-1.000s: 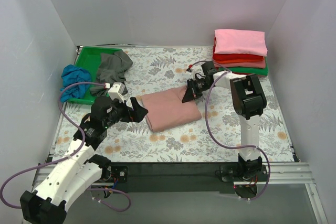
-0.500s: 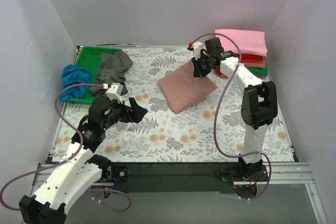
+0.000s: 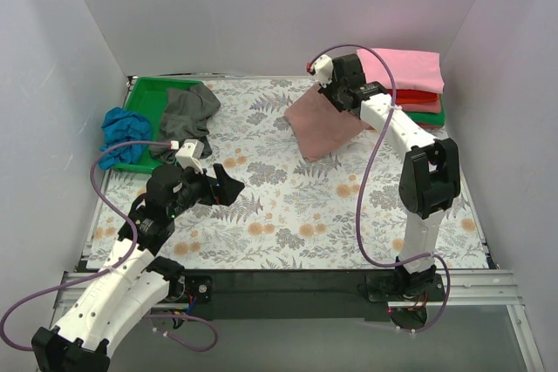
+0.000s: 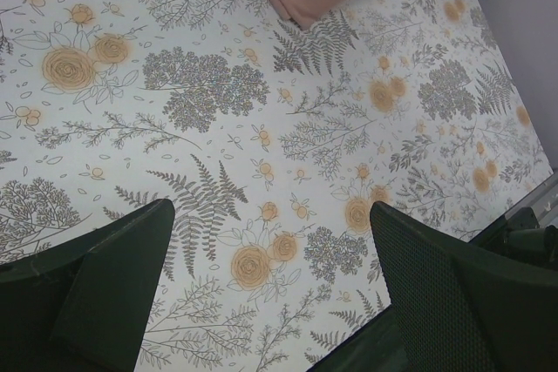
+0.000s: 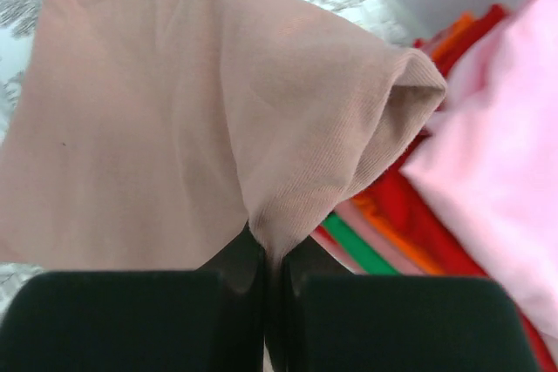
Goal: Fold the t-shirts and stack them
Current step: Neatly place the folded tshirt to the corner
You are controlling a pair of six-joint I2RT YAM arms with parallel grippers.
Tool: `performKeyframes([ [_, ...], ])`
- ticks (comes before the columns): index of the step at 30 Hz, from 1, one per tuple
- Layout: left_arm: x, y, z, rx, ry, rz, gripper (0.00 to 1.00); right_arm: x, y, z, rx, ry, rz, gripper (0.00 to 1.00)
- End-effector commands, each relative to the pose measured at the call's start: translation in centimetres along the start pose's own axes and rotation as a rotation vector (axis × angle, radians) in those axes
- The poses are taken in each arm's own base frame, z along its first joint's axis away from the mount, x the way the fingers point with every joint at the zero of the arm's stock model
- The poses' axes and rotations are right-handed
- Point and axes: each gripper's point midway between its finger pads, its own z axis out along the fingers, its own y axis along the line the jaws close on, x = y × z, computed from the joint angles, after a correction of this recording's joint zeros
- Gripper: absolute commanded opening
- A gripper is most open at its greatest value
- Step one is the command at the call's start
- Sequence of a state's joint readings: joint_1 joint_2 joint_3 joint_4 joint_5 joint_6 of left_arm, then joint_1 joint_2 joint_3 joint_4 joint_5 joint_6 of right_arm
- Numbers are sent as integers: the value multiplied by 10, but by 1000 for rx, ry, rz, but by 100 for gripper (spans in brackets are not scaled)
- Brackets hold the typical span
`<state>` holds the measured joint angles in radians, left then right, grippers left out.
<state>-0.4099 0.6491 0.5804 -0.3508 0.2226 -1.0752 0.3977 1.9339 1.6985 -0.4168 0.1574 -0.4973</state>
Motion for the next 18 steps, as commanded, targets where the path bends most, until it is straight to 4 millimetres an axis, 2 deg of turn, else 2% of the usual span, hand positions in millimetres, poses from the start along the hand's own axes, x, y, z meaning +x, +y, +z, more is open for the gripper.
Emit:
performKeyframes([
  [1,0,-3,0,18,1,8,94,-69,-66,-53,252,-192,-31,1],
  [18,4,-5,2,33,15,5,94,-135,-129,-129,510,-374,-44,1],
])
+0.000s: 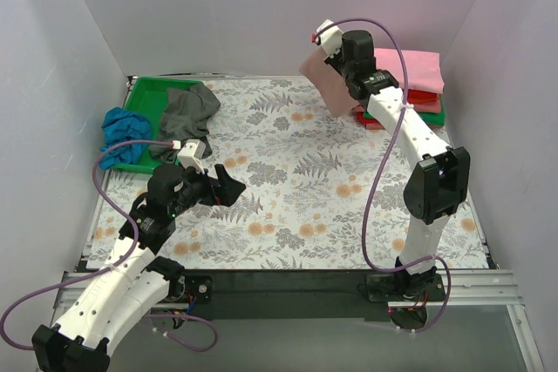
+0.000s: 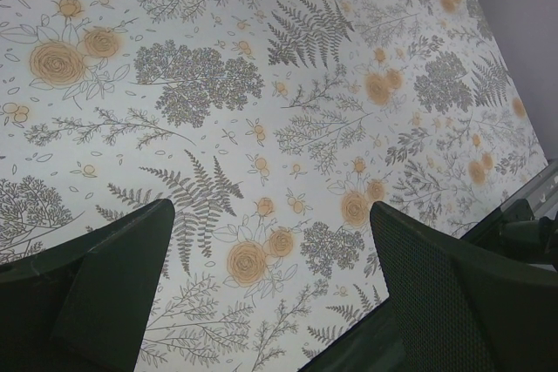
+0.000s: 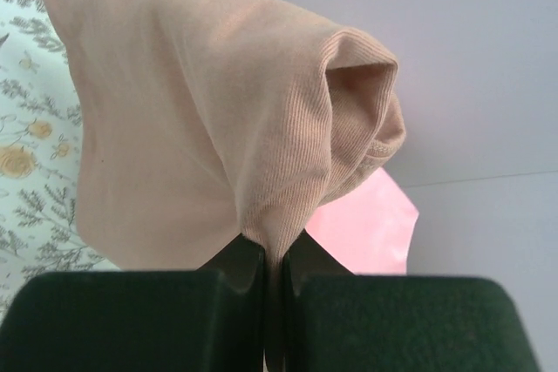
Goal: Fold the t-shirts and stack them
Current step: Neatly place the folded tshirt to the corner
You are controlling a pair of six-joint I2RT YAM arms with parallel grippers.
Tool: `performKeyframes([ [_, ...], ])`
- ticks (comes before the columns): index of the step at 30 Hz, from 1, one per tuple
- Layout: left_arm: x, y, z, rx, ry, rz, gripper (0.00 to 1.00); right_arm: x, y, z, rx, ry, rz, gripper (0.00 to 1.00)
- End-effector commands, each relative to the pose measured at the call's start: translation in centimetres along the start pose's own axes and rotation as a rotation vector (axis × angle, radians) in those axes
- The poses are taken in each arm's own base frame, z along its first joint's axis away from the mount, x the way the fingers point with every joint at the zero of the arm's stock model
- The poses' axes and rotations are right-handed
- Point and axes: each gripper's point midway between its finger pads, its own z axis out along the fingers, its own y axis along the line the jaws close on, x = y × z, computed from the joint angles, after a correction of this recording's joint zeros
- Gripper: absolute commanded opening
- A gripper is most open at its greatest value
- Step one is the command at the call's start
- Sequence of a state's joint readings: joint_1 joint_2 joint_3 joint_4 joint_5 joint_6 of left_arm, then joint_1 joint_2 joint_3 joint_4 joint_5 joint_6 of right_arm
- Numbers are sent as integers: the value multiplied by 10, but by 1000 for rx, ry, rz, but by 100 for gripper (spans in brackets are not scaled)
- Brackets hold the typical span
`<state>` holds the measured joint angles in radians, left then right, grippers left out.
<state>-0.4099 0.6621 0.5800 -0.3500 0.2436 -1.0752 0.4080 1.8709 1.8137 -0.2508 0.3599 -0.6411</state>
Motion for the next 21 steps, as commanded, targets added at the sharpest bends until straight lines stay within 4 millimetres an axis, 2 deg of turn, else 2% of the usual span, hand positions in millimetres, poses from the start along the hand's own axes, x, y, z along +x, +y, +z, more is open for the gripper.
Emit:
performKeyframes([
  [1,0,-2,0,18,-6,8,94,-69,-74,-45,193,-192,59,1],
  [7,1,-3,0,21,-4,10,94,-86,-104,-61,264,-228,68,1],
  [13,1,-4,0,25,-2,10,95,-82,-130,-67,321,-229,89,1],
  [18,1,-4,0,27,-3,12,94,-74,-151,-57,361,-222,104,1],
  [21,1,-3,0,23,-2,11,94,-61,-160,-42,381,-194,104,1],
])
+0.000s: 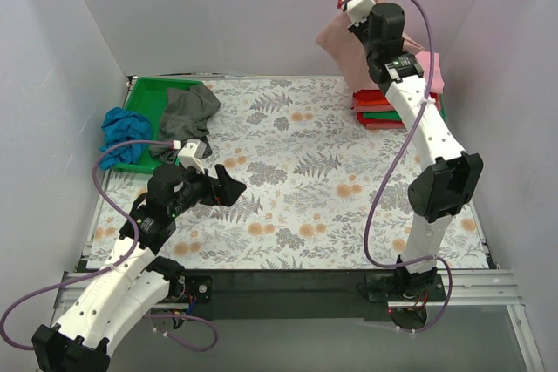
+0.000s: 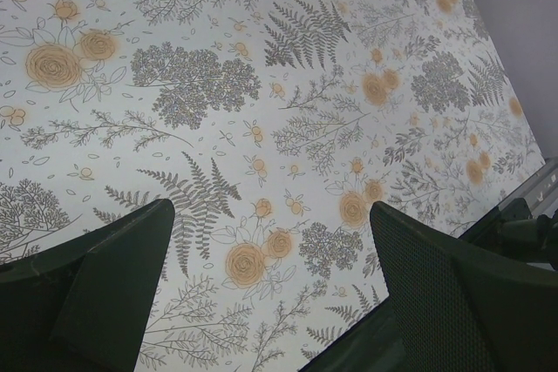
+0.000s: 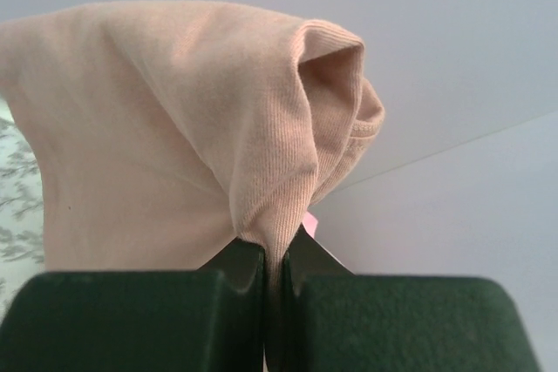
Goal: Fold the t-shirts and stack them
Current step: Neatly place the folded tshirt to the corner
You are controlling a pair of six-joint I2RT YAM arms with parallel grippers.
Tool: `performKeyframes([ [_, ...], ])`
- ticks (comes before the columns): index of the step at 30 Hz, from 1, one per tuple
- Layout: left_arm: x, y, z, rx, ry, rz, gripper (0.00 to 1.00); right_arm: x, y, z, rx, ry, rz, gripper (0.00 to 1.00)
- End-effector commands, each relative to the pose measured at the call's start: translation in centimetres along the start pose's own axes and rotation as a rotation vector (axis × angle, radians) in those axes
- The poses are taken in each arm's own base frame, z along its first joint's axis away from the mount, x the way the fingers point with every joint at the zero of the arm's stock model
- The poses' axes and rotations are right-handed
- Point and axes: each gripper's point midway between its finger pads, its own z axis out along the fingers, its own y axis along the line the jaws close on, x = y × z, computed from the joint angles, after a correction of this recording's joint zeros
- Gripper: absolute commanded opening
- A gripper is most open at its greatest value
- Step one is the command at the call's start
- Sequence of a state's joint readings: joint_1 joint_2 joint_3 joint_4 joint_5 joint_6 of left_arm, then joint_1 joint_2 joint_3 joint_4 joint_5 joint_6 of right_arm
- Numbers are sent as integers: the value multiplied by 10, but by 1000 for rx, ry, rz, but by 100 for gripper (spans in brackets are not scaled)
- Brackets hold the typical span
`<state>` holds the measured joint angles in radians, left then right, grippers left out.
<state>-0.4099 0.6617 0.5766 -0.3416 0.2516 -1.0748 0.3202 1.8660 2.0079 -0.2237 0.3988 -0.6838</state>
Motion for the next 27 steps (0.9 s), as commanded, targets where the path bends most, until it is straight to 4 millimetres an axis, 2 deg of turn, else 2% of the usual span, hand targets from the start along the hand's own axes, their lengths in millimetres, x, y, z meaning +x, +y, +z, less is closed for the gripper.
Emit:
performKeyframes([
  [1,1,-2,0,15,0,8,94,-28,-54,4,159,-97,57,1],
  [3,1,-2,0,15,-1,10,95,-16,-61,11,173,-75,53,1],
  [13,2,-1,1,11,4,8,94,49,-64,51,190,39,49,1],
  [24,3,-1,1,11,8,7,94,101,-80,68,269,143,39,1],
  [27,3,-1,2,12,10,6,94,116,-79,72,278,178,28,1],
])
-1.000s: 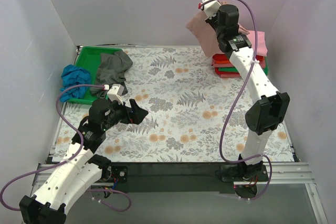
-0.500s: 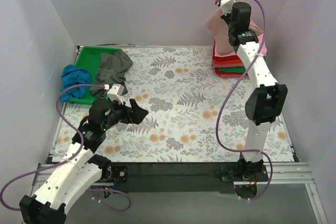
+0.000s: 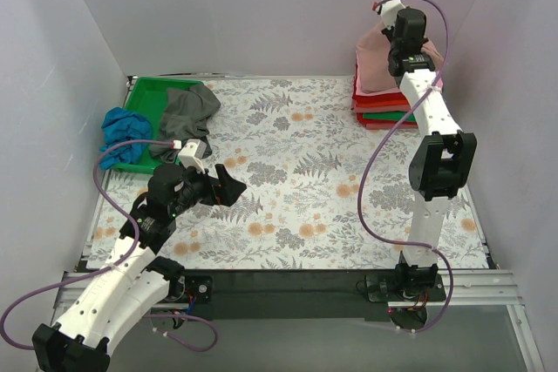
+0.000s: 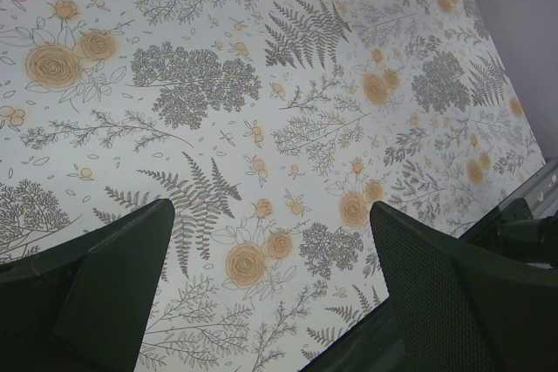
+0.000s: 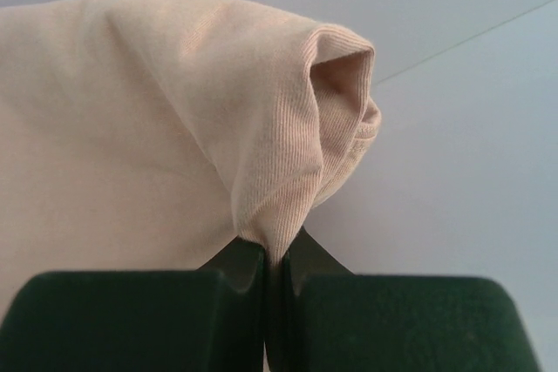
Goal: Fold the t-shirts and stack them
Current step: Neatly place the folded tshirt to the corner
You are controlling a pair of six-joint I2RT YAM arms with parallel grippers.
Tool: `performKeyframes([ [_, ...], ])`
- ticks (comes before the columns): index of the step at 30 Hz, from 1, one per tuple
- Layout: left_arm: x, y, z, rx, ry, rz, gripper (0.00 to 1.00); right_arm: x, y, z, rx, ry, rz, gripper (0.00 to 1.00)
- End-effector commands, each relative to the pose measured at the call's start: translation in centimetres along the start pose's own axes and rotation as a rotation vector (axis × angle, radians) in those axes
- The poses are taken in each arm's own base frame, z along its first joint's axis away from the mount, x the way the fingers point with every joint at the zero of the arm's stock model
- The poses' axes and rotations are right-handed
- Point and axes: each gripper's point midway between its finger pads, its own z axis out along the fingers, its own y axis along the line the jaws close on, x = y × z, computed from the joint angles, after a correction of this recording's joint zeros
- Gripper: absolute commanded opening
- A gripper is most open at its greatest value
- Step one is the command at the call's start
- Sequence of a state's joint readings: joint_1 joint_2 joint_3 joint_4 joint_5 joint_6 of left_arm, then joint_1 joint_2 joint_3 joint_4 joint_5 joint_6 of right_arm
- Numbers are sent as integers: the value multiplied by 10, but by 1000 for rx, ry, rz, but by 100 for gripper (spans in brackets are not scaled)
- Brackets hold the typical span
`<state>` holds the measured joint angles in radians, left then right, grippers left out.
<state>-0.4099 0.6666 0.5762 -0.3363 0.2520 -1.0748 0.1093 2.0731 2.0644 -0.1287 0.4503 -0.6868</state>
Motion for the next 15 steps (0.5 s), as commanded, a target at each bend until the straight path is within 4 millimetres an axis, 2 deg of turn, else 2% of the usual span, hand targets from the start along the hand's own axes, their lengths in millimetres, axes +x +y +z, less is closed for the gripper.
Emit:
performKeyframes([
  [1,4,-1,1,12,12,7,94,-4,-28,5,116,-23,27,1],
  [7,3,-1,1,11,10,6,94,30,-23,23,132,53,-1,4],
  [8,4,-1,1,13,13,8,94,39,-26,25,151,80,-12,10],
  [9,4,-1,1,13,13,8,94,40,-29,28,175,79,-11,21],
  [10,4,-1,1,13,13,7,94,47,-28,32,189,97,-29,46],
  [12,3,-1,1,13,11,6,94,56,-35,32,234,122,-34,70],
  [13,4,-1,1,11,11,6,94,55,-41,31,248,118,-28,77],
  [15,4,-1,1,15,13,7,94,50,-47,28,253,103,-12,79],
])
